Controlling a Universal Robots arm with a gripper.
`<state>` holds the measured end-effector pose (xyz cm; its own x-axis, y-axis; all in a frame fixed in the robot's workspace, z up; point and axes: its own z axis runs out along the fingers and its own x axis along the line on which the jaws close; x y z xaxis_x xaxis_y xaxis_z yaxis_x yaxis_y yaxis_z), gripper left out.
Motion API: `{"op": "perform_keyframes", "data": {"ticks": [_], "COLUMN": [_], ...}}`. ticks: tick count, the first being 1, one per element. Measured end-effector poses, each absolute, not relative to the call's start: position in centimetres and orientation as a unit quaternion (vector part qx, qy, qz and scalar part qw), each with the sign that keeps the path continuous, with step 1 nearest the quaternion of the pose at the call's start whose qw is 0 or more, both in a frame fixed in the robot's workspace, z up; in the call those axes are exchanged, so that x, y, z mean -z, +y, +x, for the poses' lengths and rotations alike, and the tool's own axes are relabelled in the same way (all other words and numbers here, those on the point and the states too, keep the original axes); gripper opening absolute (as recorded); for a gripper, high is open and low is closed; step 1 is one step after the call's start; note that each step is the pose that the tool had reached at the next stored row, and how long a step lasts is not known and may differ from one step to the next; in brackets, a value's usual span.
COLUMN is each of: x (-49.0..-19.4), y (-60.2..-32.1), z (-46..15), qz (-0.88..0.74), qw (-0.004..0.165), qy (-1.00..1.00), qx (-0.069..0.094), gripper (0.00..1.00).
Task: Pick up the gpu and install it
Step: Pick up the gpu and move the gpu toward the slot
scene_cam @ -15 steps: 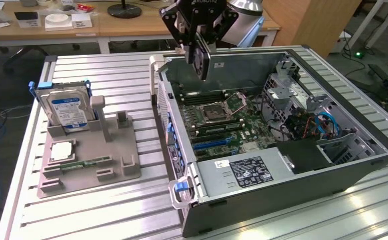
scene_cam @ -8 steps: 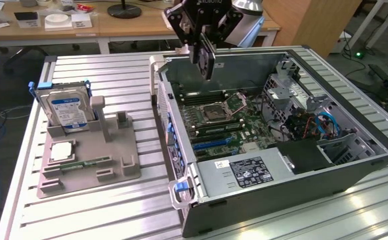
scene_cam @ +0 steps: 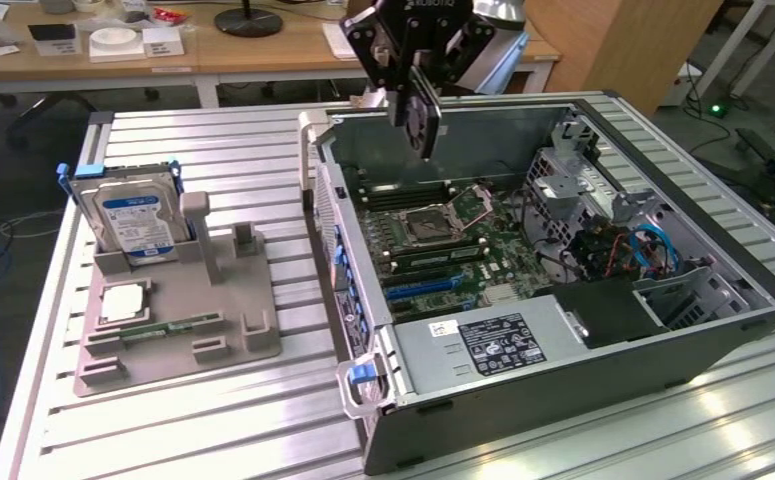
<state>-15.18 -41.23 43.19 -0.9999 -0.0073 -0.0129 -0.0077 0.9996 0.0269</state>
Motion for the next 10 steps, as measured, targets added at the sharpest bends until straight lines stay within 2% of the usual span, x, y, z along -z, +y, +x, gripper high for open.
{"op": "perform_keyframes", "data": {"ticks": [10], "x": [-43.2], "y": [-41.2], "z": [-13.9], "qz": [-0.004], "qw": [0.006], "qy": [1.000], "qx": [-0.014], "gripper": [0.28]}}
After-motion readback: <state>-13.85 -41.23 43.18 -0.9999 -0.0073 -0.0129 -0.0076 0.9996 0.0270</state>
